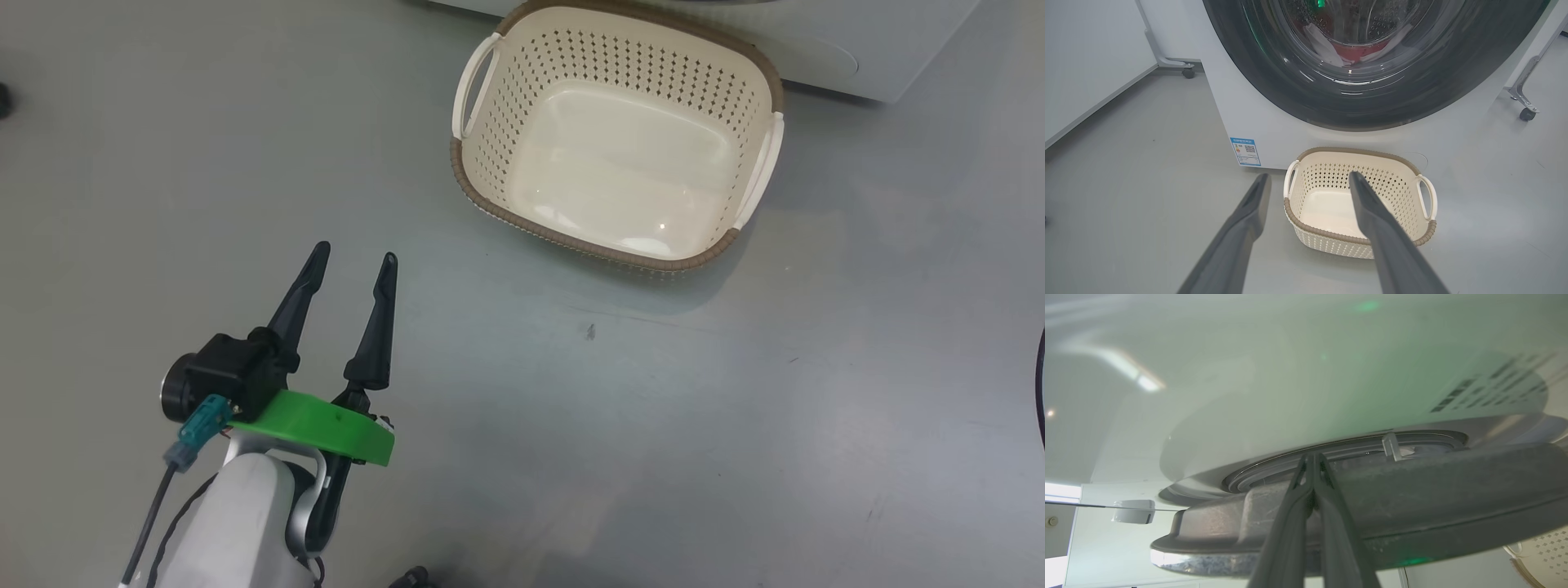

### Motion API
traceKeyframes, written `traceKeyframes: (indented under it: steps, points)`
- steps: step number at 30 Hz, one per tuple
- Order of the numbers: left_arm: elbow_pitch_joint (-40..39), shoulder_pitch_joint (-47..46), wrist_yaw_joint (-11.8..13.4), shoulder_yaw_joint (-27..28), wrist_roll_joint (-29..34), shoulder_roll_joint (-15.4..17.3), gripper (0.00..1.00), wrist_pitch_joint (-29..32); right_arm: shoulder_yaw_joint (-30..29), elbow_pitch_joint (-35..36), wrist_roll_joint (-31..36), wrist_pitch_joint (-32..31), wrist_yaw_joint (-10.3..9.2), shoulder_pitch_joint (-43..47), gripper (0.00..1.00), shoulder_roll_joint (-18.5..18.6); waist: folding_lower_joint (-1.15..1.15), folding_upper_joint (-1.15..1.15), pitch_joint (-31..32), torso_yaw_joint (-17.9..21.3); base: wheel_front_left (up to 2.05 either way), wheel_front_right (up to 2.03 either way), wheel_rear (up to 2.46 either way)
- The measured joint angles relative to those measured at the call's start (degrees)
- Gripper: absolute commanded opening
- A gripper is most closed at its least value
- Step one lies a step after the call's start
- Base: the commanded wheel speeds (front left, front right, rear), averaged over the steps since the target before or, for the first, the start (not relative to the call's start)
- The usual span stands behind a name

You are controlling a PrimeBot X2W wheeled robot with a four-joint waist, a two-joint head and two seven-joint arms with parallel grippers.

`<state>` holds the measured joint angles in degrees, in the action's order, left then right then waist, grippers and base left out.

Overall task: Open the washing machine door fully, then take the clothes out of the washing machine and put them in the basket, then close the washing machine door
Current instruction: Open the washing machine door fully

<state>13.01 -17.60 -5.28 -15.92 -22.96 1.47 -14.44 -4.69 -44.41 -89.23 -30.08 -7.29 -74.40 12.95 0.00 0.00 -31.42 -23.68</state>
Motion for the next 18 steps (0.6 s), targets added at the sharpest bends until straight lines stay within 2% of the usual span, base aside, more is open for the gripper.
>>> traceKeyframes:
  steps: [18]
  points:
    - [0.9,-0.1,0.5,0.2,0.2,0.0,1.0,0.0,1.0,-3.7,0.0,-3.4,0.0,1.0,0.0,-0.3,0.0,0.0,2.9,1.2,0.0,0.0,0.0]
